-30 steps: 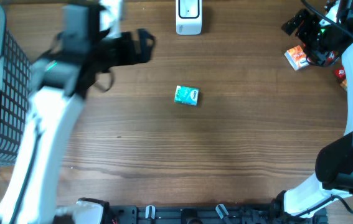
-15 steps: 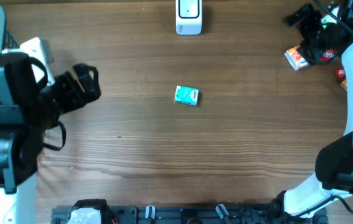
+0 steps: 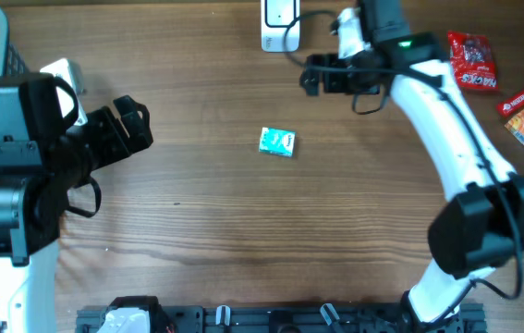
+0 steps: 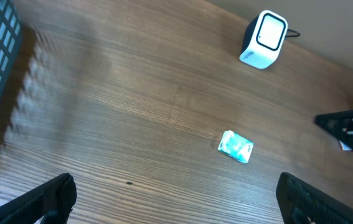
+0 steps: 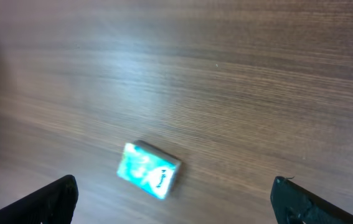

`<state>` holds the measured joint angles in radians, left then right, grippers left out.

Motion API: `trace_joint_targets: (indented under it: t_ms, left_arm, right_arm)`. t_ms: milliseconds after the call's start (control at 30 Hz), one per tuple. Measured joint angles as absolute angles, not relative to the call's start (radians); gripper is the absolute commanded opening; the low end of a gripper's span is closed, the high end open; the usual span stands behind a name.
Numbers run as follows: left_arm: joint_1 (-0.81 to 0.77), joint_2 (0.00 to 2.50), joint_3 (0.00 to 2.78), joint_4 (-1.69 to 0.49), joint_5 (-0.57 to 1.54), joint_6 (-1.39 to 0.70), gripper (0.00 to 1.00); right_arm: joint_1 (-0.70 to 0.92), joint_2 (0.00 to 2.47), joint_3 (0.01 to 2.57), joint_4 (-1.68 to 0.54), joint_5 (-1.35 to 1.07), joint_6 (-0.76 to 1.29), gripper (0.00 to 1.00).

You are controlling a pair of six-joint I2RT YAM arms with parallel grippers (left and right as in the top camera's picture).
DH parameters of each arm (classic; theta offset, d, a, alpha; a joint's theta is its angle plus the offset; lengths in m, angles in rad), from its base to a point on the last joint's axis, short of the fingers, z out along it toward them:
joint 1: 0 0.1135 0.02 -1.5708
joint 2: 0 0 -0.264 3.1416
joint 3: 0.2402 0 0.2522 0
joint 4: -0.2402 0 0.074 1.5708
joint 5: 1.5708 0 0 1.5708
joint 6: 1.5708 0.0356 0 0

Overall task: Scan the item barcode
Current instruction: 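Move the right gripper down onto the teal Kleenex pack and grasp it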

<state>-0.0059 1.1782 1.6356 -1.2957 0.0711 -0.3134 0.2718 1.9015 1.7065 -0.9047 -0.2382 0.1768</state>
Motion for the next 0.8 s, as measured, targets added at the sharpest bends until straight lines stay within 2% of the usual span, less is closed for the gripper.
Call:
trace_joint_targets:
  t_ms: [133,367,500,700,800]
  left_arm:
    - [-0.006,1.186,1.636,-1.297,0.071,-0.313,1.00]
    - [-0.006,1.186,1.636,-1.299,0.071,-0.313,1.00]
    - [-0.006,1.186,1.636,-1.299,0.071,-0.313,1.00]
    - [-0.006,1.186,1.636,-1.299,0.071,-0.313,1.00]
    - [-0.006,1.186,1.636,-1.299,0.071,-0.313,1.00]
  right_arm:
    - [0.316,1.947,1.703,-0.881,-0.197,0.090,1.00]
    - [0.319,1.961,1.703,-0.843,-0.276,-0.117,1.00]
    - [0.302,2.021,1.703,-0.847,-0.383,-0.207,0.85]
    - [0.298,2.153,1.703,-0.863,-0.570,-0.341,0.84]
    - [0.298,2.191,1.703,-0.862,-0.612,-0.368,0.79]
